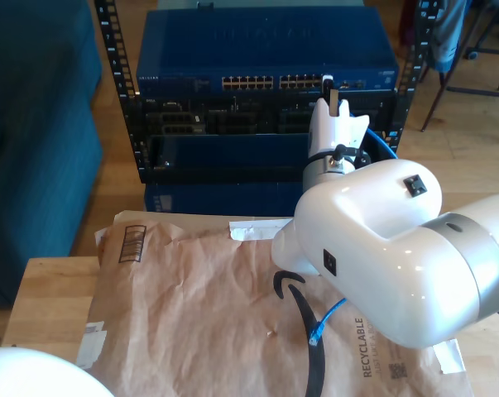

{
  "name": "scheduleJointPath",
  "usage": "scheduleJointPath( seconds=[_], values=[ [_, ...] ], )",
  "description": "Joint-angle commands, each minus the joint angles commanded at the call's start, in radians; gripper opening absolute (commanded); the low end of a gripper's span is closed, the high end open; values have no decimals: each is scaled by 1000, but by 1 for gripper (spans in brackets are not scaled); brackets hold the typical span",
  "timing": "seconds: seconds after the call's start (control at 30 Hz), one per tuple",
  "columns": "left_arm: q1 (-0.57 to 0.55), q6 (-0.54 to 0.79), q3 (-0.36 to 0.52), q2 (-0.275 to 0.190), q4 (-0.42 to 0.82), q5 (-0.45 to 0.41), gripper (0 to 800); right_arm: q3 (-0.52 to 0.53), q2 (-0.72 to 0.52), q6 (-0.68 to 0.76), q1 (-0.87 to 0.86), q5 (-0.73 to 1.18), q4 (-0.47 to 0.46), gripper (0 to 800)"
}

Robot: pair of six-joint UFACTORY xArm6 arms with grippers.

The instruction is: Grab the cable and plug it in

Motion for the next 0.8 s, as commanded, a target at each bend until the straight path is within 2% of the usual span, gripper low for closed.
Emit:
scheduleJointPath(
  seconds=[0.27,0.3,0.33,0.4,0.47,0.7,0.8],
  values=[
    [0,0,0,0,0,0,800,-17,9,2,0,5,0,11],
    [0,0,0,0,0,0,800,-12,9,2,2,3,0,78],
    [0,2,0,0,0,0,800,-9,8,-3,3,2,0,194],
    [0,0,0,0,0,0,800,-5,8,-6,6,-2,0,279],
    [0,0,0,0,0,0,800,-6,6,-8,5,-2,0,316],
    [0,0,0,0,0,0,800,5,6,-8,2,-6,5,336],
    [0,0,0,0,0,0,800,51,-23,-8,2,-20,8,348]
  ],
)
